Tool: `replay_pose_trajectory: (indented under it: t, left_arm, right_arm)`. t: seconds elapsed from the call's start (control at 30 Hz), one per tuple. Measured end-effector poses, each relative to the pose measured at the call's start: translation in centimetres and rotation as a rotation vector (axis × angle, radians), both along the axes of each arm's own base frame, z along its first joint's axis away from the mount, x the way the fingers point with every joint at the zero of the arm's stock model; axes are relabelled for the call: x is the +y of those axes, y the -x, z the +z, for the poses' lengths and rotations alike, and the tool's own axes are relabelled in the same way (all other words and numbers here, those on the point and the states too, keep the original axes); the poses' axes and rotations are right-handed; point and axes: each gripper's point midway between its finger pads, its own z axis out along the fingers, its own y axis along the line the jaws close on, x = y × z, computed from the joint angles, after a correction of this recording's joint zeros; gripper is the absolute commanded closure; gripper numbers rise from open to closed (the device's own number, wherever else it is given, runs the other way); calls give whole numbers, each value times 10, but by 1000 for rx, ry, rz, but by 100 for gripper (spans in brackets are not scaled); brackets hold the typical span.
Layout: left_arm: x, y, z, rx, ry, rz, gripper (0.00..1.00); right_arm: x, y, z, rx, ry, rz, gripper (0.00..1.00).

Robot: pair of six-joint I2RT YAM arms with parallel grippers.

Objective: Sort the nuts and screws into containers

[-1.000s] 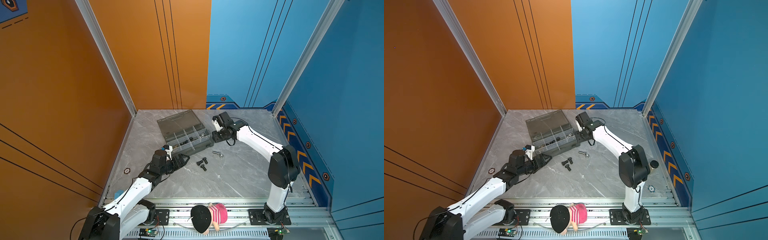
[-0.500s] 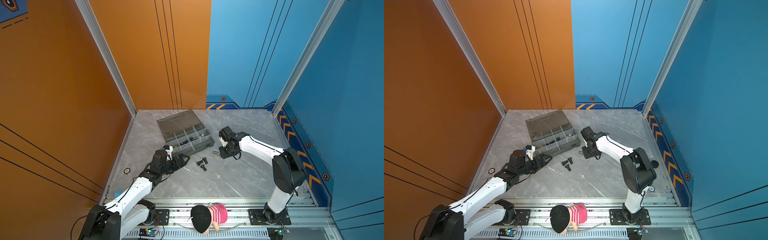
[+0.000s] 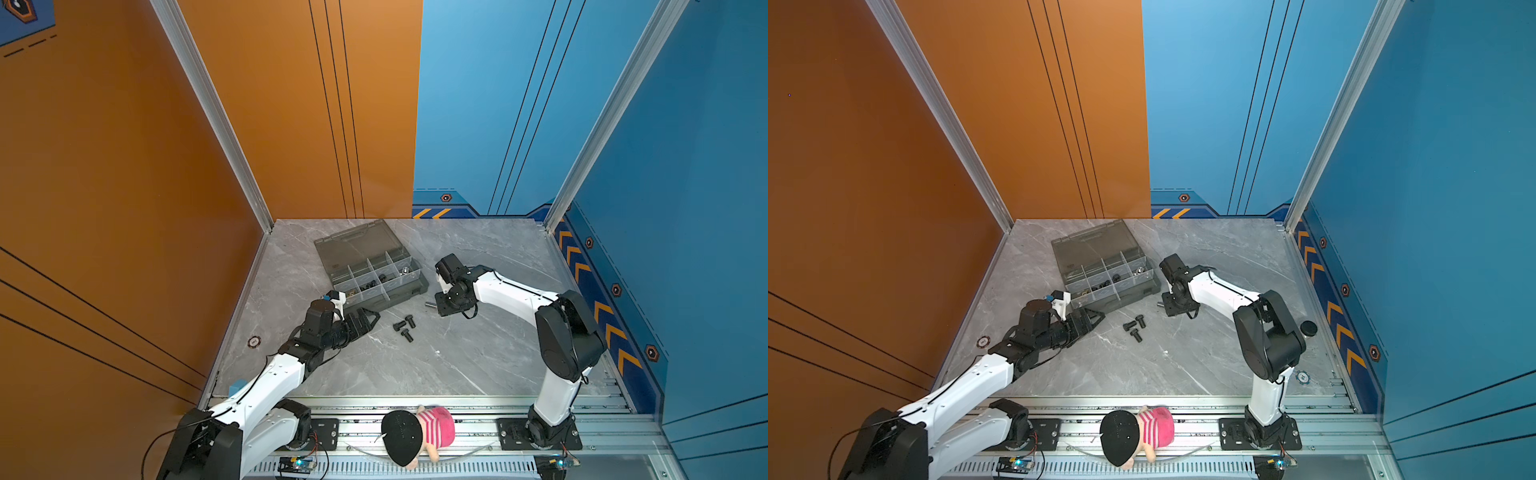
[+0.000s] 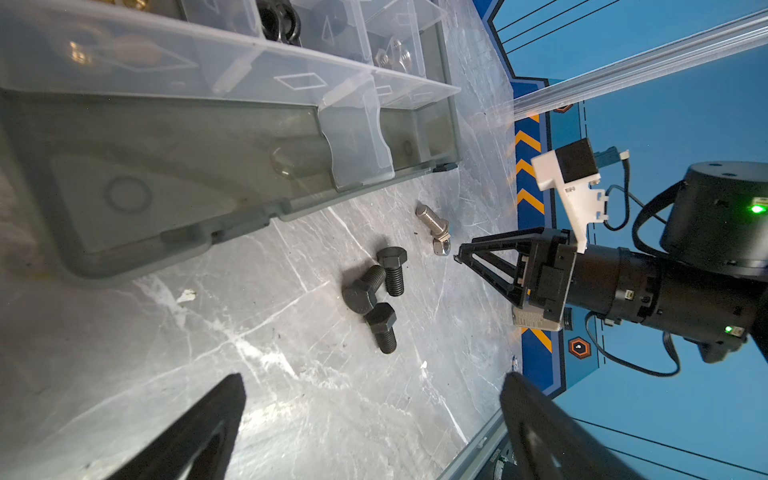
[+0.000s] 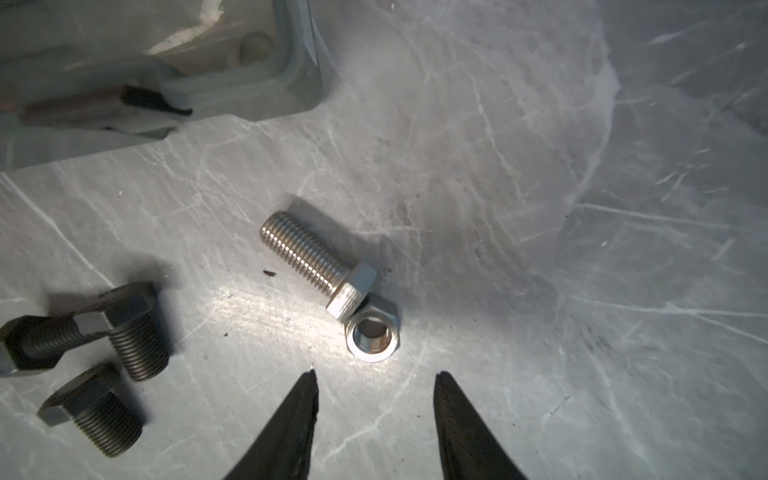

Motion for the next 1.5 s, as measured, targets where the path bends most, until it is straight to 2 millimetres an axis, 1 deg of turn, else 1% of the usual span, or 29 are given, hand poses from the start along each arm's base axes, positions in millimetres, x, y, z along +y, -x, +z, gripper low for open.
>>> replay_pose_trajectory:
  t: [0.17, 0.57, 0.8, 1.2, 1.3, 1.5]
  left_arm:
    - [0, 0, 0, 0, 0, 0, 2]
    - [0, 0, -2, 8, -3, 0, 2]
    - [0, 0, -3, 10, -4, 0, 2]
    - [0, 0, -4, 15, -5, -1, 2]
    - [0, 0, -4, 15, -6, 0, 2]
    - [0, 0, -5, 17, -6, -1, 2]
  right_arm:
    - [3, -3, -2, -7, -11, -2, 51]
    - [5, -2, -21, 34, -12, -14, 51]
    - [5, -1, -24, 40, -8, -14, 52]
    - [5, -3, -31, 34, -13, -20, 61]
    - [5, -4, -31, 29, -16, -22, 65]
    - [4, -6, -31, 25, -19, -28, 68]
